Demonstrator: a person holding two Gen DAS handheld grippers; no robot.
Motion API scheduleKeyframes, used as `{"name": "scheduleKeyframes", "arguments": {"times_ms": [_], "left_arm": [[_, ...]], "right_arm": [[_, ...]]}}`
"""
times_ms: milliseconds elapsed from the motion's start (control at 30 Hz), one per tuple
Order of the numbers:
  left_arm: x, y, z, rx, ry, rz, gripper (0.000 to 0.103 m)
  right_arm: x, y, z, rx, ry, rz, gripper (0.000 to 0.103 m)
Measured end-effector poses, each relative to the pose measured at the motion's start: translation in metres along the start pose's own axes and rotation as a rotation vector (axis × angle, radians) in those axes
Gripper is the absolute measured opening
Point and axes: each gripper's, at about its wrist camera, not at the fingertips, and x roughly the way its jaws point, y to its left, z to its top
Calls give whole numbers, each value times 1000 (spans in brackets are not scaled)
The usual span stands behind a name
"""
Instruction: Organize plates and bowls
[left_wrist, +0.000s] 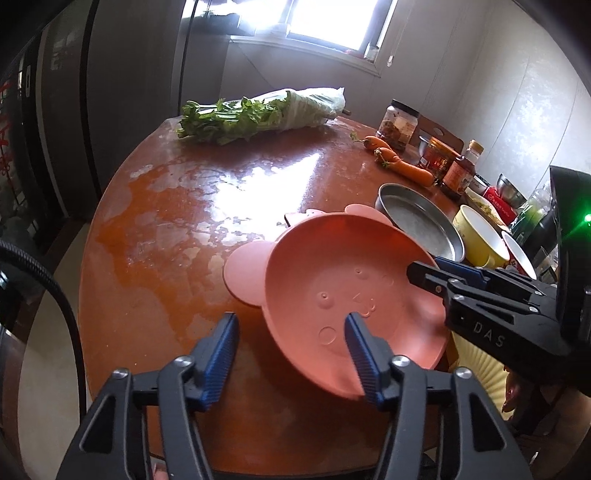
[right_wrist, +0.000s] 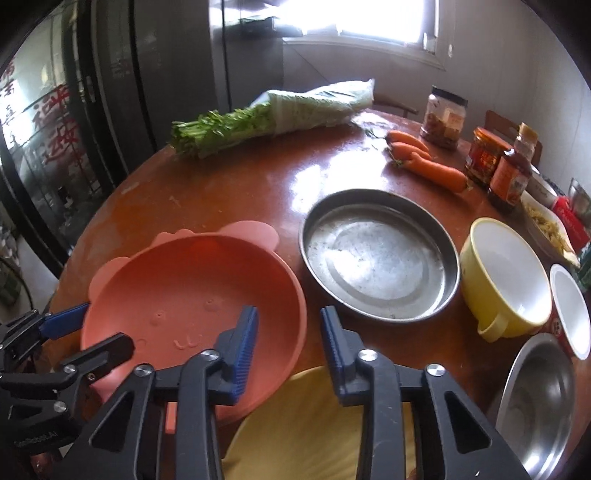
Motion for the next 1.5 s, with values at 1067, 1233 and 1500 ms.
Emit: {"name": "scheduleKeyframes", "arguments": {"times_ms": [1067, 1233, 1500], "left_arm": [[2, 25, 9, -2, -43, 100, 39], [2, 23, 8, 8, -43, 102, 39], [-1, 24, 7, -3, -32, 40, 48]], "right_arm": [[26, 36, 33, -23, 4, 57, 23], [28, 35, 33, -6, 10, 73, 26], [20, 31, 29, 26, 0, 93, 40]]}}
